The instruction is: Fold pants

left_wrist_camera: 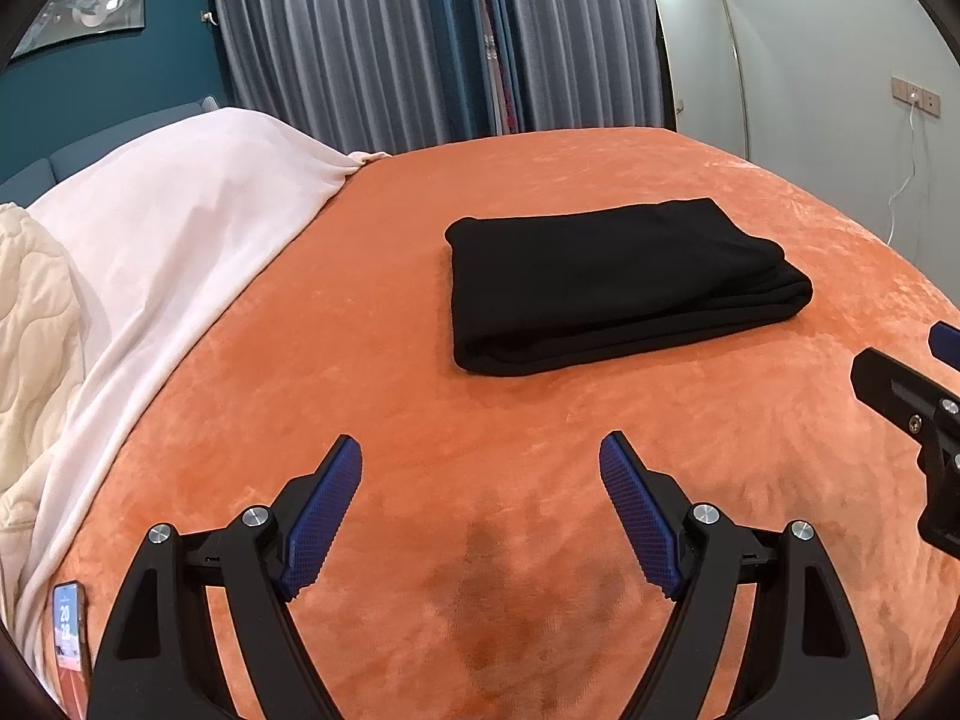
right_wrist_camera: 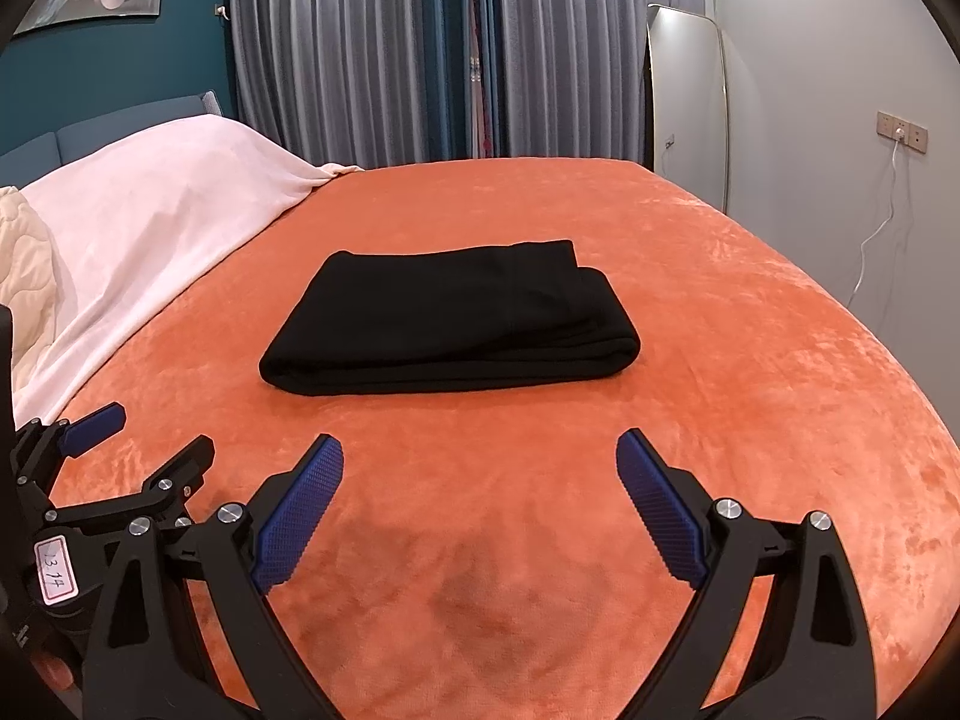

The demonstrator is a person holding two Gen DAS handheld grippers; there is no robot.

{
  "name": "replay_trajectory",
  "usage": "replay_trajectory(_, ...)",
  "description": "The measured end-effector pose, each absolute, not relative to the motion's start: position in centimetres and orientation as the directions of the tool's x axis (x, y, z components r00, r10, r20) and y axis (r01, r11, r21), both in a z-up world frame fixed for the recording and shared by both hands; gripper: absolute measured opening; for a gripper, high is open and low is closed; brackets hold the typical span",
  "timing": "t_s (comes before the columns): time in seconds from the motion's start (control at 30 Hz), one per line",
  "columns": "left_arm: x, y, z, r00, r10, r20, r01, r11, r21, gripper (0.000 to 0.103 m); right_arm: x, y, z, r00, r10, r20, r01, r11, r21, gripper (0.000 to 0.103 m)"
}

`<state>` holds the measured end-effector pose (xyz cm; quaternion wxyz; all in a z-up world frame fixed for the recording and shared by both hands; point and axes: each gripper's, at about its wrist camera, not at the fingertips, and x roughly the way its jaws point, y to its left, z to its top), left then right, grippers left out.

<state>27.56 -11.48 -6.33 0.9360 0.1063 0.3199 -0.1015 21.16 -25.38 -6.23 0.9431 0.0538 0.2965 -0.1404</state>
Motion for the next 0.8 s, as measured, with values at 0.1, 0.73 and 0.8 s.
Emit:
replay_trajectory(0.1,27.58,-11.45,-6.35,0.771,-0.126,-0.624,0.261,0.957,0.129,0.079,21.16,-25.41,-6.26,0.785,-0.233,-0.574,0.296,0.955,0.018,0.090)
replay_trajectory(0.73,27.17,-11.83,-6.47,0.751,-0.187,-0.633,0.298,0.952,0.071,0.079,20.70,-25.65,-6.43,0.782,-0.235,-0.577,0.294,0.956,0.010,0.090)
replay_trajectory(0.8,27.41,-11.51,-6.84,0.710,-0.258,-0.655,0.333,0.943,-0.011,0.079,20.64,-25.59,-6.48,0.780,-0.234,-0.580,0.293,0.956,0.008,0.090)
